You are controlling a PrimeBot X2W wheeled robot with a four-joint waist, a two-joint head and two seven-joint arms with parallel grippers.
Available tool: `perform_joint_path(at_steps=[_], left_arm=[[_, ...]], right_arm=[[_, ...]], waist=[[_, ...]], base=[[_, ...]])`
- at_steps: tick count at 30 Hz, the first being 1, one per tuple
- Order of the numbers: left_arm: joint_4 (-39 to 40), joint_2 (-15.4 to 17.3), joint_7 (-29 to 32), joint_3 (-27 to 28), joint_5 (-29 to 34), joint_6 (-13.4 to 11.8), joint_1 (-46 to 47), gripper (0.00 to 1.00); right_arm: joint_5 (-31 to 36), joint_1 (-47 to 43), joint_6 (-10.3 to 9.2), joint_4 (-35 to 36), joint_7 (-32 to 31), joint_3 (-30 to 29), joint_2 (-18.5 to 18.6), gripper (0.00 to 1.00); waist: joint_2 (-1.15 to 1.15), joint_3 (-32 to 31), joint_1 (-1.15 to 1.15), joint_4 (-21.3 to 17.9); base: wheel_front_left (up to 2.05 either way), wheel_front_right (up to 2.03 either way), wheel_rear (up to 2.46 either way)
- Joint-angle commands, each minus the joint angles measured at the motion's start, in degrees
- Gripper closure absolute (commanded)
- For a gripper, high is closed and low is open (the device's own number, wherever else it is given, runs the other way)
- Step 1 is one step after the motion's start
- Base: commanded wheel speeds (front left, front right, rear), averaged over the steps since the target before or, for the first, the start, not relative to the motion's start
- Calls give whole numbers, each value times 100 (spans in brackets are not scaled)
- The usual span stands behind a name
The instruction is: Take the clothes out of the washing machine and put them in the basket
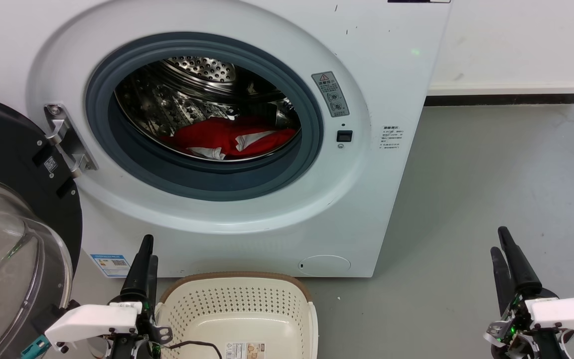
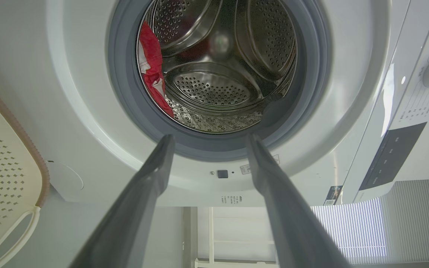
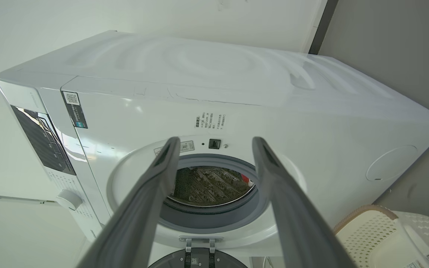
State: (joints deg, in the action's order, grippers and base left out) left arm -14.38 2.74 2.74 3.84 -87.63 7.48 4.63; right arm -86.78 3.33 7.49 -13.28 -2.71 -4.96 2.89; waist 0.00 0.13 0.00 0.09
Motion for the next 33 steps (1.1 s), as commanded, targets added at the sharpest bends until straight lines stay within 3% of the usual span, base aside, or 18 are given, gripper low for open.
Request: perform_joint_path(at_steps=[1,11,24,33], left_arm=[[146,15,-70,-6,195,2,152,0],[357,12,-314,11,1100,2,171,0],[443,16,-595,-153,2792,2,242,0],[487,59,-769,-262,3794,2,246,0]], right_arm=[[245,66,1,163,63,4,7,0],[1362,-33,1,478,306,62,6,0],[3189,-196,1,649,591,210,5,0],[4073,-293,1,688,747,245,5,0]], waist=[[0,-1,0,1],[0,-5,0,-4],[0,-7,0,-16],[0,-5,0,-24]], base=[[0,0,0],[0,0,0],[0,0,0],[0,0,0]])
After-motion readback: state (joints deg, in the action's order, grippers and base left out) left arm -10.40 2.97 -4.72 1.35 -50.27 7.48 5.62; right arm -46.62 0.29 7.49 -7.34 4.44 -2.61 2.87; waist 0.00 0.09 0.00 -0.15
